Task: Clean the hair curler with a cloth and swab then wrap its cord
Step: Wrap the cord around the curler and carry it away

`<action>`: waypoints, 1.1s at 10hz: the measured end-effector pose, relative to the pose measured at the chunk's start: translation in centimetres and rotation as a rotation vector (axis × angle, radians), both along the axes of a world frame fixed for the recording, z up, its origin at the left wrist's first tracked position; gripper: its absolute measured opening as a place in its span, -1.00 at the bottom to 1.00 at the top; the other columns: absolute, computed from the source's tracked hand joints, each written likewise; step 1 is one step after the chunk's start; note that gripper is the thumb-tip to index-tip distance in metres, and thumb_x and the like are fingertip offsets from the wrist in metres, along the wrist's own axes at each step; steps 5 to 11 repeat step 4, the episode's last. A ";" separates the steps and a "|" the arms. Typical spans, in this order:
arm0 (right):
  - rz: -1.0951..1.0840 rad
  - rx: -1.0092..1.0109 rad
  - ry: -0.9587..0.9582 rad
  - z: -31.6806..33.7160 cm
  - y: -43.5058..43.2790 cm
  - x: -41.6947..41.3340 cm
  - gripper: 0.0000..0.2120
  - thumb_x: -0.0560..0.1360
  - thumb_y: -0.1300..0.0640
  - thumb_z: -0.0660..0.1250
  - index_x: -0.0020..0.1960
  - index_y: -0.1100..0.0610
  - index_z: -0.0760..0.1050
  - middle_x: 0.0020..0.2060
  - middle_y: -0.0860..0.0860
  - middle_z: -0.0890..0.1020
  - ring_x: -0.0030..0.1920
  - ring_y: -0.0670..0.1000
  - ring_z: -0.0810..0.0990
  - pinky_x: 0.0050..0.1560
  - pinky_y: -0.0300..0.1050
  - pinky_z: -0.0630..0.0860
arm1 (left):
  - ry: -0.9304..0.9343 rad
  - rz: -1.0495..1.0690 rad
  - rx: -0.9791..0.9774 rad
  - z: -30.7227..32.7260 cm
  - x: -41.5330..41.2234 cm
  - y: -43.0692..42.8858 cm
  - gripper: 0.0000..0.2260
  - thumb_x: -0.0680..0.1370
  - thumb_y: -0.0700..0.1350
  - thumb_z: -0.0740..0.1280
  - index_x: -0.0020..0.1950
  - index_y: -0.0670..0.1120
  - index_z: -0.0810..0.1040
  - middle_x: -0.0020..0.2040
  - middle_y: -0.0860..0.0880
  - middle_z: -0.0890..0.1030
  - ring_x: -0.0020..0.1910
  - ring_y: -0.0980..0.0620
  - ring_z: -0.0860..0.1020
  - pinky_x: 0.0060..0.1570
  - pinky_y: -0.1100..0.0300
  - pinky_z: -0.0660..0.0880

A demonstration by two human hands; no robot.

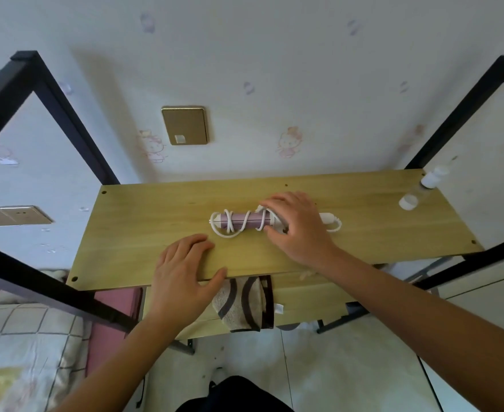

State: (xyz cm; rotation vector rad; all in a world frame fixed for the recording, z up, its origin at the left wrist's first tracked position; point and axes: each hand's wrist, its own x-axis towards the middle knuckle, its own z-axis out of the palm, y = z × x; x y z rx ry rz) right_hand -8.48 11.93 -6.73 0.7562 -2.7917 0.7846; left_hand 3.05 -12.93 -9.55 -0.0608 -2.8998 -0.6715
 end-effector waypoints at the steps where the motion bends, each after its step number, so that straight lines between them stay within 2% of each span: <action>1: -0.040 -0.015 0.007 -0.2 1.2 0.2 -0.55 0.53 -0.02 0.36 0.40 0.01 0.51 0.29 -0.07 0.55 0.37 0.00 0.44 0.57 0.07 0.09 | 0.012 -0.001 0.025 0.0 0.0 -0.3 -0.54 0.52 0.27 0.31 0.31 0.04 0.54 0.36 0.12 0.51 0.32 0.04 0.46 0.38 -0.04 0.37; 2: -0.074 -0.030 0.002 0.4 2.2 0.4 -0.57 0.54 -0.02 0.38 0.39 0.01 0.52 0.28 -0.06 0.56 0.37 0.01 0.44 0.58 0.12 0.11 | 0.012 -0.010 0.029 0.3 -0.1 -0.3 -0.55 0.53 0.24 0.34 0.32 0.02 0.55 0.37 0.10 0.52 0.34 0.04 0.45 0.40 -0.04 0.35; 3: -0.076 -0.116 -0.008 1.3 2.3 1.5 -0.60 0.54 0.05 0.41 0.36 0.04 0.54 0.26 -0.05 0.58 0.35 0.00 0.47 0.53 0.20 0.24 | -0.006 -0.009 0.109 1.1 0.0 0.5 -0.62 0.55 0.11 0.45 0.30 -0.03 0.59 0.35 0.06 0.54 0.32 0.00 0.47 0.37 -0.05 0.39; 4: -0.136 -0.349 -0.004 4.7 4.0 3.3 -0.72 0.54 0.12 0.39 0.25 0.01 0.60 0.14 -0.14 0.63 0.21 -0.13 0.57 0.34 0.02 0.50 | 0.027 0.049 0.316 1.2 4.1 -0.5 -0.73 0.56 0.03 0.43 0.24 0.02 0.61 0.22 0.14 0.59 0.21 0.09 0.54 0.22 0.01 0.51; 11: -0.136 -0.349 -0.004 4.7 4.0 3.3 -0.72 0.54 0.12 0.39 0.25 0.01 0.60 0.14 -0.14 0.63 0.21 -0.13 0.57 0.34 0.02 0.50 | 0.027 0.049 0.316 1.2 4.1 -0.5 -0.73 0.56 0.03 0.43 0.24 0.02 0.61 0.22 0.14 0.59 0.21 0.09 0.54 0.22 0.01 0.51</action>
